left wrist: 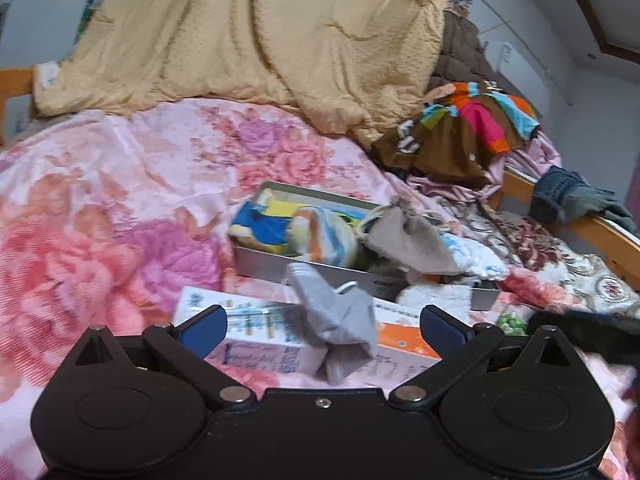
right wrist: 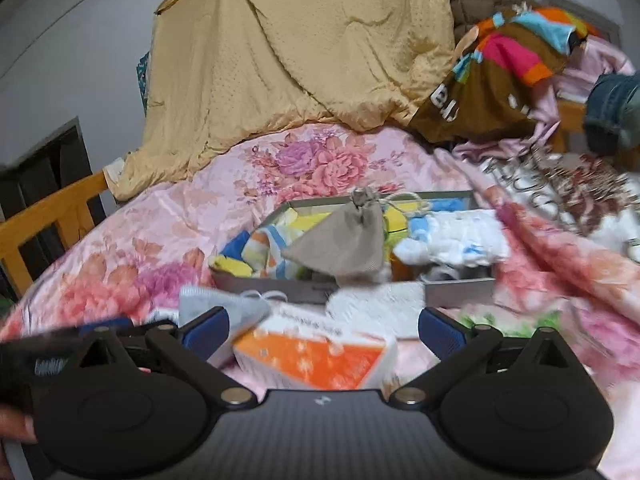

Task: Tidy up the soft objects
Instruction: 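Grasp the grey face mask with the left tool while the right grasps the white foam sheet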

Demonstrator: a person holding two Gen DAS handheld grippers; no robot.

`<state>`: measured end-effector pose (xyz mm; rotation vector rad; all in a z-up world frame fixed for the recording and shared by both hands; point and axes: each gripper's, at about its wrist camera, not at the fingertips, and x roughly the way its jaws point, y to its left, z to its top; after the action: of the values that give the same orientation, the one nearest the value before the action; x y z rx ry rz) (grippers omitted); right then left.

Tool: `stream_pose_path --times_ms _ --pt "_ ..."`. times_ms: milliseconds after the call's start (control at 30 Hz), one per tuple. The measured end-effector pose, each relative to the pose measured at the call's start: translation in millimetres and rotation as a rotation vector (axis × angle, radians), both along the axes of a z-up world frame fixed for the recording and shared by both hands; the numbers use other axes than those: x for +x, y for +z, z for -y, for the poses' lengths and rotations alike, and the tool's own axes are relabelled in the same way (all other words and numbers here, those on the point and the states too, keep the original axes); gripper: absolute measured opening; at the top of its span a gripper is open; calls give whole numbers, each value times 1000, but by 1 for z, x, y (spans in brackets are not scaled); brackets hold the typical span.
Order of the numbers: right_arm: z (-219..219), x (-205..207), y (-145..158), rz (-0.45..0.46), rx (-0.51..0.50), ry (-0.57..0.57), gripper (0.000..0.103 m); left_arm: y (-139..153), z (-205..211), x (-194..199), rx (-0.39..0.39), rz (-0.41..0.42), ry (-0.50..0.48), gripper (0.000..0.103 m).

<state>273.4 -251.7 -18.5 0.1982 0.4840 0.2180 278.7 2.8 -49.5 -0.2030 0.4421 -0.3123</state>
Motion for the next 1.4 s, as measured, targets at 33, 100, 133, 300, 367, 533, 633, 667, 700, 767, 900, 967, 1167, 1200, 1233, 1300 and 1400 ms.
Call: stream_pose_path --times_ms 33,100,133,300,367,533,633,667,700,767,900,967,1167,1200,1233,1300,1400 --pt "2 6 0 -5 16 1 103 -2 0 3 -13 1 -11 102" --pt "4 17 -2 -17 18 -3 103 -4 0 8 -51 -1 -22 102" --pt "4 22 -3 -23 15 -5 103 -6 0 11 -67 -6 -30 102" --pt "12 52 -8 -90 10 -31 103 -15 6 23 -47 -2 -53 102" --pt "16 63 -11 -125 12 -33 103 -18 8 29 -53 -17 -63 102" --pt "23 89 -23 -216 15 -37 103 -22 12 46 -109 -56 -69 102" --pt "26 98 -30 -250 30 -34 102 -27 12 54 -159 -78 -53 102" --pt "26 101 -31 -249 23 -32 103 -29 12 55 -171 -84 -53 102" --pt "25 103 -31 -251 9 -35 103 -30 12 56 -178 -79 -52 102" --pt "23 106 -31 -252 -20 -38 103 -32 13 56 -182 -66 -38 101" --pt "21 116 -34 -273 -51 -38 103 -33 14 53 -185 -48 -9 95" --pt "22 121 -36 -284 -49 -34 102 -33 13 52 -186 -43 4 88" --pt "26 130 -43 -316 -52 -1 102 -32 12 50 -195 -37 4 67" --pt "28 131 -43 -315 -37 16 102 -32 12 50 -197 -37 1 65" --pt "29 131 -43 -314 -21 37 102 -32 13 49 -197 -36 -1 62" --pt "30 131 -43 -313 -8 56 102 -32 15 48 -194 -36 -2 59" --pt "29 130 -44 -307 1 92 102 -32 17 48 -188 -41 -11 49"
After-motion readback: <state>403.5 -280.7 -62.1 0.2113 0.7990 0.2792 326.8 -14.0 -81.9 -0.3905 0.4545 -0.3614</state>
